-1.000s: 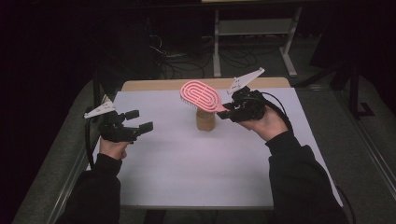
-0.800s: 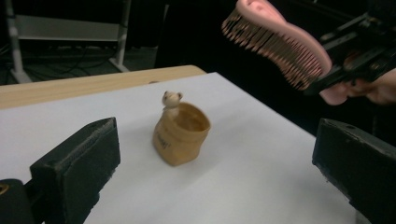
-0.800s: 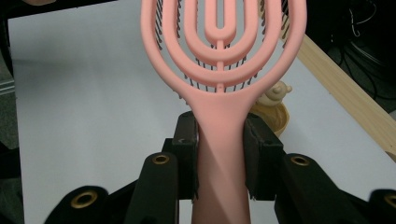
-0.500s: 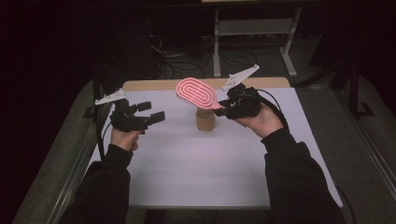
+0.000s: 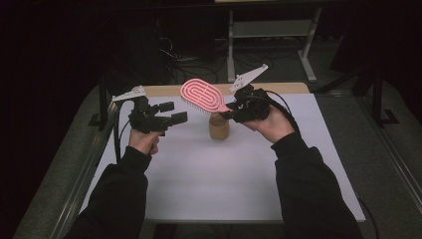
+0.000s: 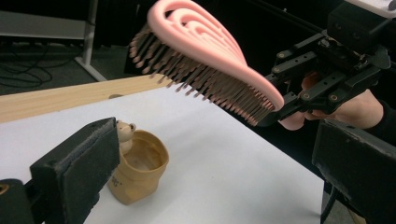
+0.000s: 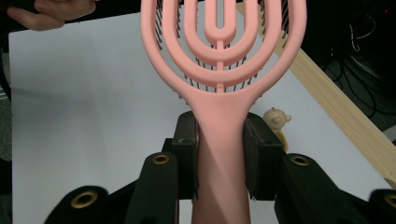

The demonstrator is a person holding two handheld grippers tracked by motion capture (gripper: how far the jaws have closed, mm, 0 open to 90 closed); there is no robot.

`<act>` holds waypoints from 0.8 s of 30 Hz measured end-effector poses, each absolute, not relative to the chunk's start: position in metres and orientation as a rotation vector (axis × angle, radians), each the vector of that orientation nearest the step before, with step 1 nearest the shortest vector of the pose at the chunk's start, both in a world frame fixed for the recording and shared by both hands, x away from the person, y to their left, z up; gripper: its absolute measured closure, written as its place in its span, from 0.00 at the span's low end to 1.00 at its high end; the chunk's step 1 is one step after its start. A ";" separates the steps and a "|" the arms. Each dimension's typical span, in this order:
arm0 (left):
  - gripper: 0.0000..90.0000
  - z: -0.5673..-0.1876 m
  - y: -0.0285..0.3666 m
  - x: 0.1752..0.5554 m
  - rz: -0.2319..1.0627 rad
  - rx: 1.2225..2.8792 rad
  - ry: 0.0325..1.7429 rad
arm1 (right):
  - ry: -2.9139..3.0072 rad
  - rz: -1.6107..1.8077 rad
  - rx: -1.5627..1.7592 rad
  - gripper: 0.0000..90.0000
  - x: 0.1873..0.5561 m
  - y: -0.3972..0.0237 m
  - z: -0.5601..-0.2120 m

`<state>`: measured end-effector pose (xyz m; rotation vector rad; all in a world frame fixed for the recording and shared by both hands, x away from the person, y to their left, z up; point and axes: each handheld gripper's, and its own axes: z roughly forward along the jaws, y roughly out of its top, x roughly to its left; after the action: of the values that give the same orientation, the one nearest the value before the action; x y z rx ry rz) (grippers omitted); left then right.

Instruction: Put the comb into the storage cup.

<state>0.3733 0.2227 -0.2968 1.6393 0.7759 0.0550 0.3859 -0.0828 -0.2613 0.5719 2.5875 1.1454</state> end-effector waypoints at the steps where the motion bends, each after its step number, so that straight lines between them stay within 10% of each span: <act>1: 0.01 -0.296 0.222 0.374 0.061 1.651 0.776 | 2.587 1.149 0.571 0.76 0.386 -0.082 -0.261; 24: 0.01 -0.296 0.212 0.389 -0.039 1.571 0.789 | 2.618 1.142 0.516 0.76 0.388 -0.055 -0.267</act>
<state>0.3891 0.2115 -0.2964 1.5707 0.7889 -0.0394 0.3882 -0.0554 -0.2665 0.5162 2.6176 1.1420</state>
